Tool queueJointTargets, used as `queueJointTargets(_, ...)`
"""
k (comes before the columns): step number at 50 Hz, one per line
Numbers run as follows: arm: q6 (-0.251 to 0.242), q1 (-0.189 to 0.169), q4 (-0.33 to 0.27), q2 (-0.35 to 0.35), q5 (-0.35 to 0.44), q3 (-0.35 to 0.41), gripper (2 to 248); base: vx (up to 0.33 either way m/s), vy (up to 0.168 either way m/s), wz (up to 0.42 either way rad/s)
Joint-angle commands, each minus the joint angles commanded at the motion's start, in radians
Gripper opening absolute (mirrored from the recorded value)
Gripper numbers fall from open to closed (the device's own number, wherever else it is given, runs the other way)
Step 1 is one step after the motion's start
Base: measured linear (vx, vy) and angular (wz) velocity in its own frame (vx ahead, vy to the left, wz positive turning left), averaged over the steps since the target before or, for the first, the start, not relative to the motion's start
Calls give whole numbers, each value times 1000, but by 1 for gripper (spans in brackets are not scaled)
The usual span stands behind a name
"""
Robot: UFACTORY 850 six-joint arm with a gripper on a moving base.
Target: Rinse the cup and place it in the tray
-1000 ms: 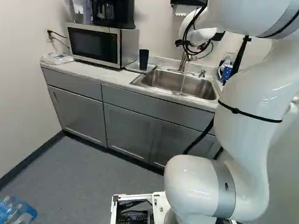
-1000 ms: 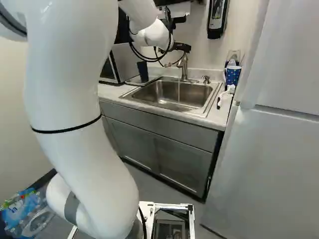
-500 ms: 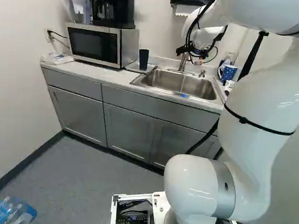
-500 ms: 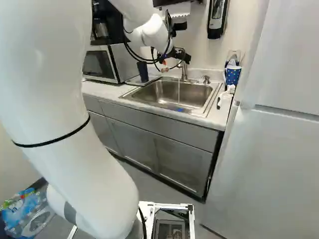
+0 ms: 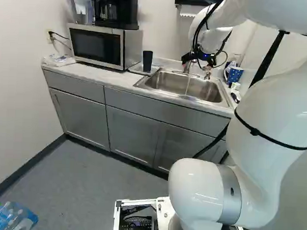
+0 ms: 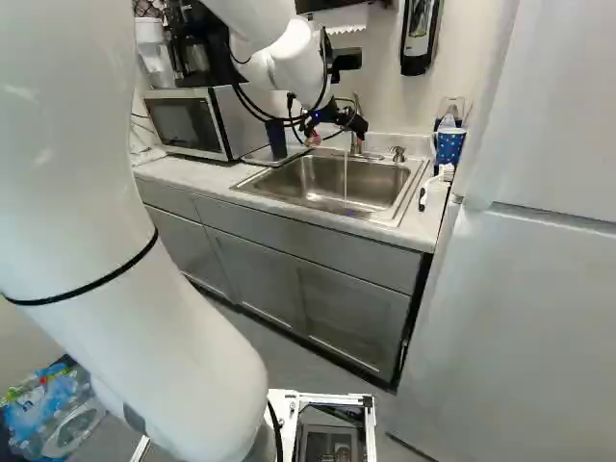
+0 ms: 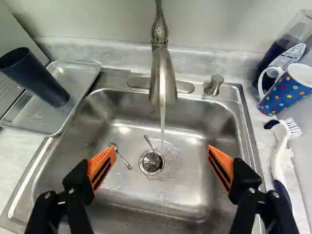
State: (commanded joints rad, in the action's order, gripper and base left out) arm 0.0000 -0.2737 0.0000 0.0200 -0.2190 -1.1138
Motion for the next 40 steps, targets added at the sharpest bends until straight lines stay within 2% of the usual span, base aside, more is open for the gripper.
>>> queueJointTargets(22,0,4,0,-2,0,2,247,0,0,0)
queueJointTargets(40,0,53,0,-9,0,9,247,0,0,0)
